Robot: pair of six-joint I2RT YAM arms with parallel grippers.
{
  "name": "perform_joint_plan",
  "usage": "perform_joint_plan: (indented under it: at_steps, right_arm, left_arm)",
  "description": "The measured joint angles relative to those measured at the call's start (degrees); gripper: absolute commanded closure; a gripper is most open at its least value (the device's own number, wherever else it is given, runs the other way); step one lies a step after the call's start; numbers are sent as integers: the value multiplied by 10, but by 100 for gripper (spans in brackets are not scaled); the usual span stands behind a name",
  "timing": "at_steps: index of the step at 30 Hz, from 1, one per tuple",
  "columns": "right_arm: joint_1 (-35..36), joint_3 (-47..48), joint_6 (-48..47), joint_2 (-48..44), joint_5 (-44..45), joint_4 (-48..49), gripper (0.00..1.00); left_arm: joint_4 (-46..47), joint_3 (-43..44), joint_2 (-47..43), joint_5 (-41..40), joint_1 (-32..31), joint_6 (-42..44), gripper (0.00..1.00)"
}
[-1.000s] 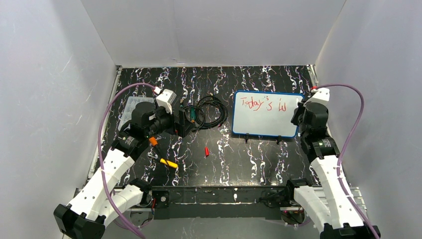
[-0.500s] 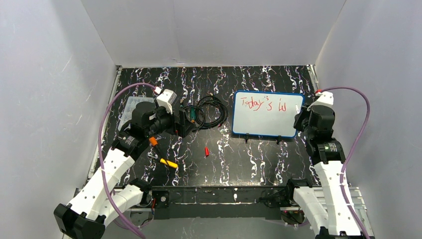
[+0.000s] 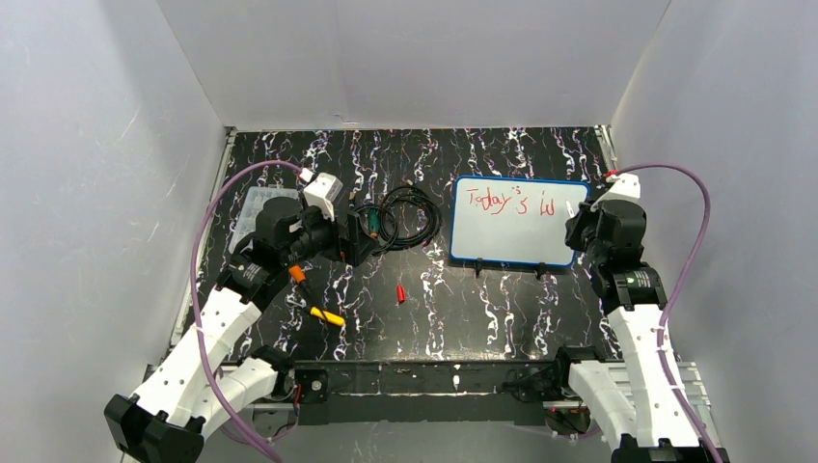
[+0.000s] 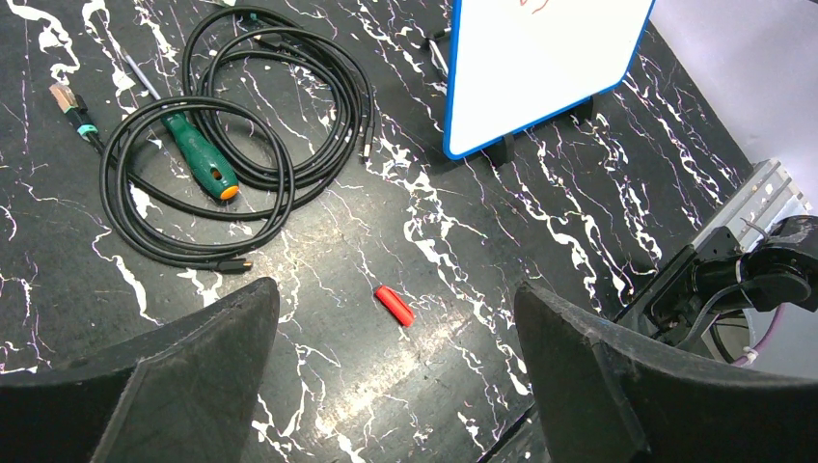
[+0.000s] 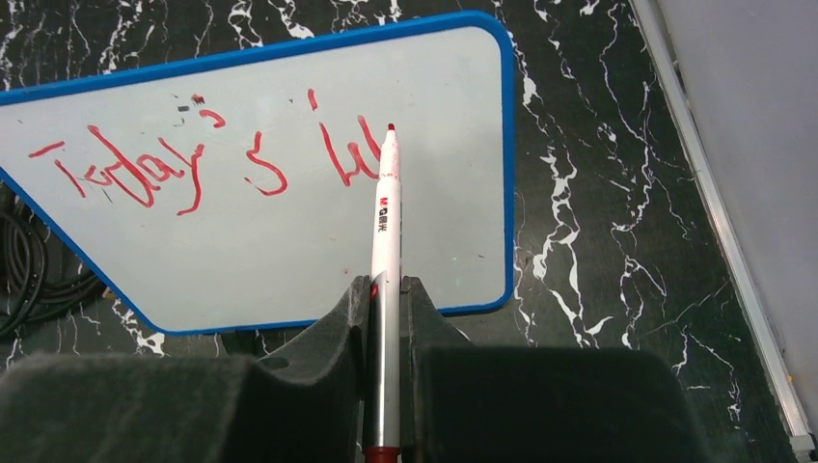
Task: Write a sentence on the whiteboard
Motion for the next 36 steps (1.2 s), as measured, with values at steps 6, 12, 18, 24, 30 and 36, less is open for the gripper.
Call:
perform_joint_plan:
  at_steps: [6,12,18,24,30,36]
  right_arm:
    - [0,0,-2,5,-8,42,99]
    - [0,-8,-2,30,-11,77,99]
    - [0,-16,-4,39,-11,100,99]
    - [0,-26,-4,48,-8,112,99]
    - [0,-27,-4,63,-4,115,99]
    - [0,-27,-4,68,8,113,99]
  left_arm:
    - [0,0,0,0,0,0,10]
    - [0,0,0,0,0,0,10]
    - [0,0,2,1,0,0,10]
    - [0,0,2,3,0,0,10]
    - [0,0,2,4,0,0,10]
    - [0,0,2,6,0,0,10]
